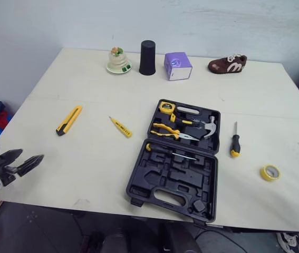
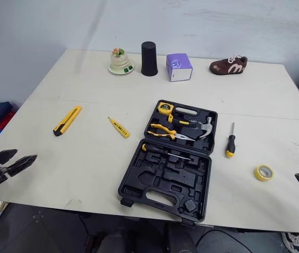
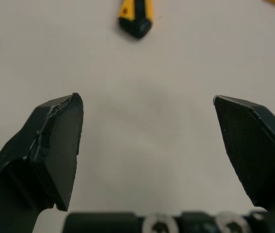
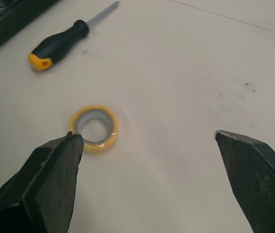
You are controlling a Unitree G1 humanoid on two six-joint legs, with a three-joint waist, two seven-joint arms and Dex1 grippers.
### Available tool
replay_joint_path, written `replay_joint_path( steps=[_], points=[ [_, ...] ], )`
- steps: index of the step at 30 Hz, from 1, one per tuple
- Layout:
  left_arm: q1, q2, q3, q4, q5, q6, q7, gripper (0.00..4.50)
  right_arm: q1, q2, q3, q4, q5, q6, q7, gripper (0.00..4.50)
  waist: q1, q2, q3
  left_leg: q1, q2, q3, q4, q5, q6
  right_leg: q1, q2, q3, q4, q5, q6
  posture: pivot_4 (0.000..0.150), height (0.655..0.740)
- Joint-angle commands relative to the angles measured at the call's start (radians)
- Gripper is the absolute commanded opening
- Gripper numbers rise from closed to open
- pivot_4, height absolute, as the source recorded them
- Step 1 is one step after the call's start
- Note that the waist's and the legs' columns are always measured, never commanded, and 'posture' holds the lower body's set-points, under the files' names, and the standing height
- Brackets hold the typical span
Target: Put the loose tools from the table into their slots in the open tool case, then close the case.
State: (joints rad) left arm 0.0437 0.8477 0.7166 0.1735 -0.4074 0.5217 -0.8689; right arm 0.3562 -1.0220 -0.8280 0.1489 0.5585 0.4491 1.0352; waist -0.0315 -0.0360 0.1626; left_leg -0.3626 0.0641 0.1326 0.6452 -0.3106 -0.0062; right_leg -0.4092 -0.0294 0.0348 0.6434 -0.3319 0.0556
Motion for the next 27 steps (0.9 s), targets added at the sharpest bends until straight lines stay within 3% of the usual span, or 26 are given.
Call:
replay_joint_path(
  steps=[1, 9, 17, 23, 27],
  points=[
    [-0.011, 0.057, 0.036, 0.053, 0.021, -0.071, 0.018, 4.48, -0.024, -0.02, -0.011, 0.015, -0.027, -0.04, 0.023, 4.5, 0.003, 0.001, 0.001, 0.0, 0.0, 0.0, 0.0, 0.0, 0.0, 0.0, 0.0, -0.001, 0.0, 0.0, -0.001, 0.15, 0.7383],
    [-0.078, 0.06, -0.039, 0.1, 0.013, -0.073, 0.056, 4.48, -0.028, 0.004, -0.042, -0.002, -0.043, -0.044, 0.02, 4.5, 0.0, 0.004, 0.001, 0.0, 0.0, 0.0, -0.003, -0.001, -0.001, -0.001, 0.0, -0.001, 0.0, -0.001, -0.002, 0.15, 0.7383],
    [-0.228, 0.027, -0.187, -0.15, -0.168, 0.09, -0.033, 4.48, -0.012, 0.113, -0.049, -0.379, 0.065, 0.124, -0.096, 4.5, 0.001, 0.004, 0.001, 0.0, 0.001, 0.0, -0.004, 0.0, -0.004, -0.001, 0.001, -0.001, 0.001, -0.001, -0.001, 0.15, 0.7383],
    [-0.356, 0.001, -0.364, -0.41, -0.313, 0.209, -0.088, 4.48, -0.103, 0.257, 0.047, -0.724, 0.156, 0.323, -0.422, 4.5, -0.003, 0.004, 0.001, 0.0, 0.001, 0.0, -0.003, 0.003, -0.009, -0.001, 0.003, -0.001, 0.002, -0.001, 0.0, 0.15, 0.7383],
    [-0.476, -0.015, -0.453, -0.505, -0.399, 0.265, -0.114, 4.48, -0.191, 0.35, 0.151, -0.844, 0.145, 0.433, -0.652, 4.5, -0.005, 0.004, 0.002, 0.0, 0.001, -0.001, 0.0, 0.005, -0.012, -0.001, 0.004, 0.0, 0.005, -0.001, 0.0, 0.15, 0.7383]
  ],
)
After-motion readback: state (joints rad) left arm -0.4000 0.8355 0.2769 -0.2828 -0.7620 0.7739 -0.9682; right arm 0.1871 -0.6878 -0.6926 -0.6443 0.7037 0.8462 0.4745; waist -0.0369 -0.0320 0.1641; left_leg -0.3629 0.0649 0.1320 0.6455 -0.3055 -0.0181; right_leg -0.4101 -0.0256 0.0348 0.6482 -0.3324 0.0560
